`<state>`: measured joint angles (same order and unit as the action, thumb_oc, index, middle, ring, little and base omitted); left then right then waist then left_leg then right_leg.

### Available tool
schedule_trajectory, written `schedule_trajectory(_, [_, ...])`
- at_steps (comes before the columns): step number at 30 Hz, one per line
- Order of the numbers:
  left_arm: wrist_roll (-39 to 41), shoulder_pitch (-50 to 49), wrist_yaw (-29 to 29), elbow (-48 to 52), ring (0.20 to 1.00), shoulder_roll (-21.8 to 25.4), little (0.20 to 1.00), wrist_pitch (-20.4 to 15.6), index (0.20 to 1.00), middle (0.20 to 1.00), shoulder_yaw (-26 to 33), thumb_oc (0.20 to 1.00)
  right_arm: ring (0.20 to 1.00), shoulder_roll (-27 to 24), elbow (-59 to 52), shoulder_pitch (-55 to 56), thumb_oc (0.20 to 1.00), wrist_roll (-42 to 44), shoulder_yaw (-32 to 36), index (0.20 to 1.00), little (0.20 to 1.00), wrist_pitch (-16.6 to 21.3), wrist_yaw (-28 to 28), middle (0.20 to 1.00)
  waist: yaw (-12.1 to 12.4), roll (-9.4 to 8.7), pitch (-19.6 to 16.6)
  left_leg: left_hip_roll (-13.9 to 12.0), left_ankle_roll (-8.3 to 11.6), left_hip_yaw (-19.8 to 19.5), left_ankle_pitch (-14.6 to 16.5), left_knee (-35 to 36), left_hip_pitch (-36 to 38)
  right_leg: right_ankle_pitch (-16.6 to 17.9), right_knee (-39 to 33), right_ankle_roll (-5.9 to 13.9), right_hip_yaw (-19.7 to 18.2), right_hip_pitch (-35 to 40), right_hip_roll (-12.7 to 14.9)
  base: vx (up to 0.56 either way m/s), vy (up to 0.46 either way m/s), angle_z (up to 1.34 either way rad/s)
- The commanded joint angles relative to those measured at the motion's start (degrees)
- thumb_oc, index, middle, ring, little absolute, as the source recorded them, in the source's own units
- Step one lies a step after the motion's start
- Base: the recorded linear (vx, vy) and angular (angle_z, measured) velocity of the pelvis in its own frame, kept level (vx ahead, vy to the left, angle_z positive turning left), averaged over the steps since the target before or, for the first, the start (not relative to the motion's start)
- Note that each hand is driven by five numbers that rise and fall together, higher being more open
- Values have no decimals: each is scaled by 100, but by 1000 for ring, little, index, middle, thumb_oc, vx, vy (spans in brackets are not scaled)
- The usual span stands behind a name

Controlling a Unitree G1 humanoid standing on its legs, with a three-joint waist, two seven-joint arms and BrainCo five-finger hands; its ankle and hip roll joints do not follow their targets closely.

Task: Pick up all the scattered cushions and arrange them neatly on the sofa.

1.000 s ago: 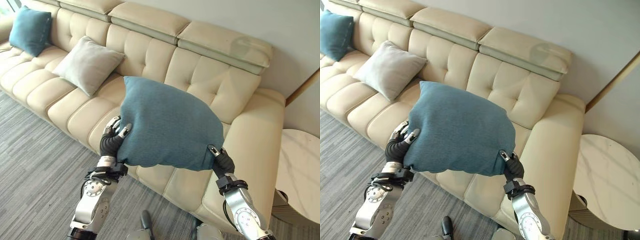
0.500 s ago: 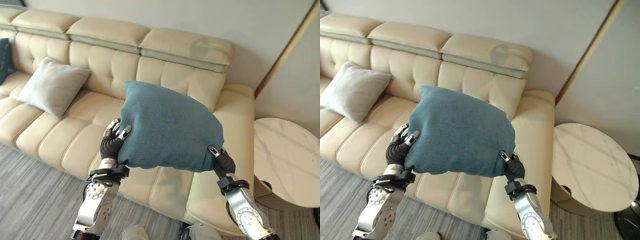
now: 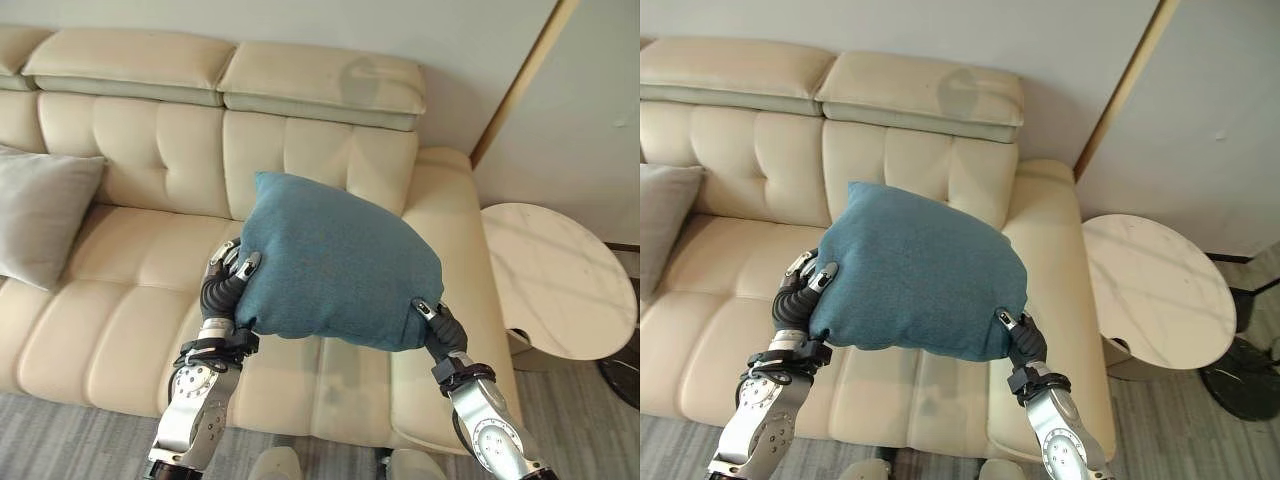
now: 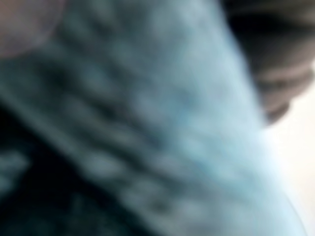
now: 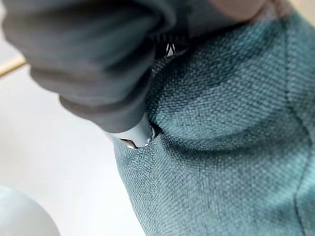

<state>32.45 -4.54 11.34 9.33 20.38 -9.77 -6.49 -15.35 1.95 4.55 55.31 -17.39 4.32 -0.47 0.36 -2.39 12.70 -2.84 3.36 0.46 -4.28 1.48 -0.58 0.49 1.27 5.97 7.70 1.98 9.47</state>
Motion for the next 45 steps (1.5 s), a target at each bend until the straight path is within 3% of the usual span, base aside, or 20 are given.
schedule_trajectory(1, [-351, 212, -248, 467, 200, -80, 200, -421, 200, 200, -247, 200, 200, 235, -811, -579, 200, -207, -194, 200, 200, 244, 478, 200, -40, 43, -307, -430, 199, -161, 566, -44, -151, -933, 217, -85, 134, 61, -106, 17, 96, -12])
schedule_trajectory(7, [-585, 886, -89, 61, 200, 124, 200, -524, 200, 200, -399, 200, 200, 383, -533, -1267, 200, -343, -361, 200, 200, 379, 281, 200, 1, -13, -87, -245, 45, 21, 665, -350, -720, -763, 228, 26, -90, -487, 83, -93, 128, -24])
schedule_trajectory(11, [-1144, 2838, 596, -708, 200, 512, 200, -935, 200, 200, -745, 200, 200, 465, 42, -3077, 200, -623, -590, 200, 200, 847, -203, 200, 6, 0, 191, -131, -3, 69, 685, -734, -1712, -580, 477, 21, -321, -1534, 198, -192, 93, -16])
schedule_trajectory(12, [-1144, 2860, 598, -721, 200, 514, 200, -941, 200, 200, -750, 200, 200, 466, 51, -3095, 200, -621, -582, 200, 200, 849, -202, 200, 8, -1, 181, -129, -5, 69, 667, -732, -1743, -561, 471, 22, -322, -1564, 199, -127, 50, -8])
schedule_trajectory(14, [-1346, 4518, 1336, -1674, 200, 704, 200, -1116, 200, 200, -1095, 200, 200, 433, 622, -4576, 200, -947, -658, 200, 200, 1252, -709, 200, 31, -22, 391, -83, 5, 50, 645, -982, -2309, -493, 633, 39, -410, -2113, 262, -99, 37, -6])
schedule_trajectory(17, [-1500, 5508, 1666, -2379, 200, 866, 200, -1126, 200, 200, -1326, 200, 200, 317, 1048, -5450, 200, -1320, -624, 200, 200, 1419, -1086, 200, 55, -42, 522, -70, 13, 26, 644, -1106, -2565, -456, 689, 56, -448, -2356, 271, -41, 28, -9])
schedule_trajectory(18, [-1949, 6298, 2019, -2884, 200, 1162, 200, -1047, 200, 200, -1504, 200, 200, 117, 1312, -6164, 200, -2033, -522, 200, 200, 1594, -1545, 200, 81, -27, 662, -64, 15, -12, 661, -1252, -2841, -420, 786, 83, -458, -2617, 285, -36, 48, -6])
schedule_trajectory(20, [-2164, 6524, 2206, -3076, 200, 1237, 200, -1014, 200, 200, -1548, 200, 200, 37, 1416, -6470, 200, -2342, -495, 200, 200, 1668, -1744, 200, 99, -17, 723, -45, 13, -27, 666, -1309, -2965, -413, 827, 86, -473, -2726, 285, -18, 24, -2])
schedule_trajectory(22, [-2776, 6994, 2688, -3526, 200, 1454, 200, -786, 200, 200, -1620, 200, 200, -203, 1712, -7063, 200, -3251, -480, 200, 200, 1763, -2392, 200, 135, 7, 854, 8, 2, -86, 674, -1454, -3346, -383, 939, 108, -507, -3060, 327, -2, 39, -1])
schedule_trajectory(24, [-2879, 7064, 2734, -3666, 200, 1468, 200, -728, 200, 200, -1642, 200, 200, -205, 1817, -7184, 200, -3412, -476, 200, 200, 1721, -2504, 200, 139, 9, 871, 24, -1, -107, 673, -1470, -3440, -371, 956, 111, -517, -3161, 328, -2, 37, 4])
schedule_trajectory(25, [-3065, 7352, 2777, -4201, 200, 1539, 200, -563, 200, 200, -1817, 200, 404, -221, 2392, -7418, 404, -3486, -637, 404, 404, 1603, -2592, 404, 157, 10, 931, 74, -11, -126, 644, -1456, -3592, -324, 948, 129, -529, -3305, 337, -19, 30, 7])
schedule_trajectory(26, [-3102, 7467, 2688, -4459, 200, 1565, 200, -472, 200, 200, -1938, 200, 1000, -192, 2681, -7493, 1000, -3390, -732, 1000, 1000, 1520, -2519, 1000, 158, 2, 959, 83, -20, -124, 627, -1458, -3664, -307, 940, 136, -537, -3366, 349, -19, 30, 6])
schedule_trajectory(27, [-3097, 7487, 2687, -4475, 200, 1566, 200, -480, 200, 200, -1947, 200, 1000, -194, 2698, -7510, 1000, -3382, -728, 1000, 1000, 1528, -2512, 1000, 160, -1, 960, 83, -21, -124, 626, -1461, -3675, -307, 942, 137, -537, -3376, 350, -13, 25, 4])
schedule_trajectory(28, [-3127, 7659, 2570, -4888, 711, 1623, 711, -368, 711, 711, -2145, 711, 1000, -231, 3088, -7617, 1000, -3220, -853, 1000, 1000, 1421, -2389, 1000, 159, -2, 996, 108, -28, -124, 612, -1482, -3769, -275, 943, 155, -541, -3464, 367, 0, 0, 0])
schedule_trajectory(29, [-3194, 7832, 2499, -5175, 1000, 1712, 1000, -234, 1000, 1000, -2332, 1000, 1000, -283, 3430, -7711, 1000, -3053, -938, 1000, 1000, 1295, -2306, 1000, 171, -9, 1026, 124, -33, -122, 602, -1477, -3821, -261, 915, 167, -528, -3468, 384, -32, 15, 2])
schedule_trajectory(32, [-3173, 8488, 2052, -6549, 1000, 1886, 1000, 86, 1000, 1000, -3070, 1000, 1000, -446, 4654, -7916, 1000, -2590, -1406, 1000, 1000, 868, -1854, 1000, 179, -49, 1188, 179, -33, -118, 530, -1473, -4013, -154, 860, 214, -463, -3591, 424, -35, -6, 8])
schedule_trajectory(36, [-3006, 8700, 1887, -7288, 1000, 1809, 1000, 299, 1000, 1000, -3183, 1000, 1000, -386, 5259, -7889, 1000, -2510, -1550, 1000, 1000, 560, -1748, 1000, 225, -116, 1283, 214, -33, -183, 492, -1429, -4017, -115, 784, 223, -398, -3551, 417, -8, -52, 17])
schedule_trajectory(37, [-2701, 8694, 1689, -7738, 1000, 1715, 1000, 386, 1000, 1000, -3058, 1000, 1000, -252, 5697, -7771, 1000, -2478, -1630, 1000, 1000, 350, -1630, 1000, 281, -189, 1336, 235, -33, -226, 475, -1399, -3959, -69, 656, 240, -338, -3422, 411, -9, -78, 17])
schedule_trajectory(41, [-2183, 8389, 1254, -8128, 1000, 1658, 1000, 442, 1000, 1000, -2787, 1000, 1000, -65, 6102, -7524, 1000, -2470, -1575, 1000, 1000, 128, -1519, 1000, 308, -235, 1359, 233, -45, -214, 447, -1305, -3756, 22, 510, 265, -295, -3184, 409, -11, 14, 4])
schedule_trajectory(45, [-902, 7012, 635, -7867, 1000, 1455, 1000, 249, 1000, 1000, -1771, 1000, 1000, 251, 5966, -6480, 1000, -2132, -906, 1000, 1000, 57, -1414, 1000, 286, -228, 1228, 219, -73, -171, 481, -1188, -3336, 58, 406, 260, -287, -2825, 397, 38, 75, -5])
